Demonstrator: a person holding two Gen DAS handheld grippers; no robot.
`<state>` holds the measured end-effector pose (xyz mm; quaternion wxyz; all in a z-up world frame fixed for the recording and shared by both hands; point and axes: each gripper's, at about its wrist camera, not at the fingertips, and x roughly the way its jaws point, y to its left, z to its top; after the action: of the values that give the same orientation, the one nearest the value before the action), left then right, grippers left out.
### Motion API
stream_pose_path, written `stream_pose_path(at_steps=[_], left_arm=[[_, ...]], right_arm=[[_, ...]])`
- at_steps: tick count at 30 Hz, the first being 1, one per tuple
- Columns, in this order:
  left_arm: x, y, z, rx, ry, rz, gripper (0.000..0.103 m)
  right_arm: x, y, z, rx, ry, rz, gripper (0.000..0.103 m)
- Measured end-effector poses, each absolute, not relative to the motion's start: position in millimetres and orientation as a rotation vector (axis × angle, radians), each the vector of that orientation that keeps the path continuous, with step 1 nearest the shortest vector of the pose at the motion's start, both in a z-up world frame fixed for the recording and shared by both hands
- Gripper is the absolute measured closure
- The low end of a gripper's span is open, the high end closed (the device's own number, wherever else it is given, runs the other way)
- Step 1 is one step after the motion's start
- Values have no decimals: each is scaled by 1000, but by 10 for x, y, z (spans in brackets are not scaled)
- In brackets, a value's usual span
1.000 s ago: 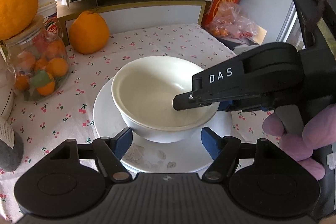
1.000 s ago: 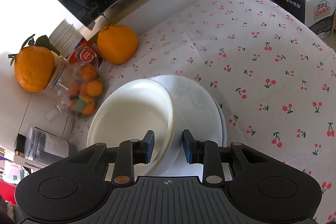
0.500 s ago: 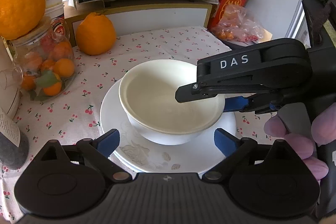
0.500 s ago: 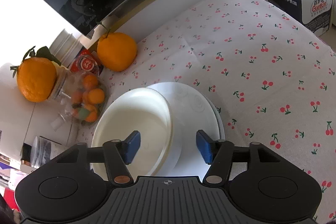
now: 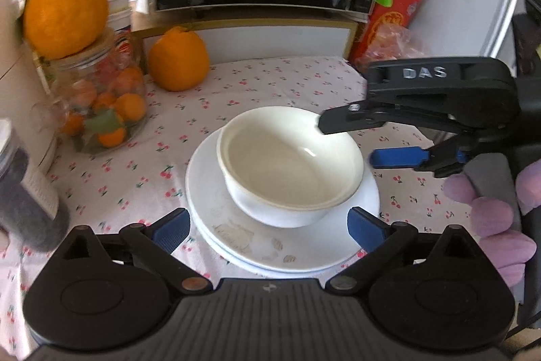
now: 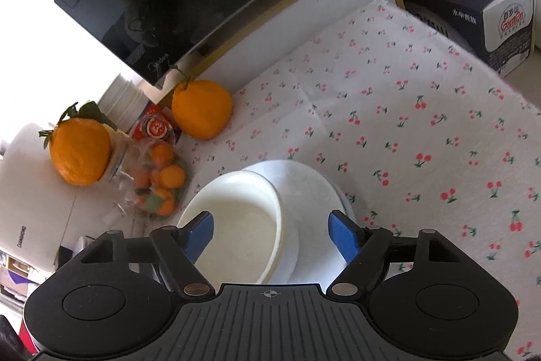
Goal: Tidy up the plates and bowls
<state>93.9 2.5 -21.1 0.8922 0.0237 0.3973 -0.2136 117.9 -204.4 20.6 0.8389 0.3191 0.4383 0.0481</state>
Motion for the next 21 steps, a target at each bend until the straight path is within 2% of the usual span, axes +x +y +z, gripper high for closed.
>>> stream_pose_path(at_steps=[12, 21], left_arm=[[722, 133, -69, -45, 901, -247, 2], [569, 103, 14, -9, 895, -149, 1]], right_arm=[[831, -2030, 458, 510, 942, 139, 20], [574, -1974, 551, 426, 965, 138, 16]])
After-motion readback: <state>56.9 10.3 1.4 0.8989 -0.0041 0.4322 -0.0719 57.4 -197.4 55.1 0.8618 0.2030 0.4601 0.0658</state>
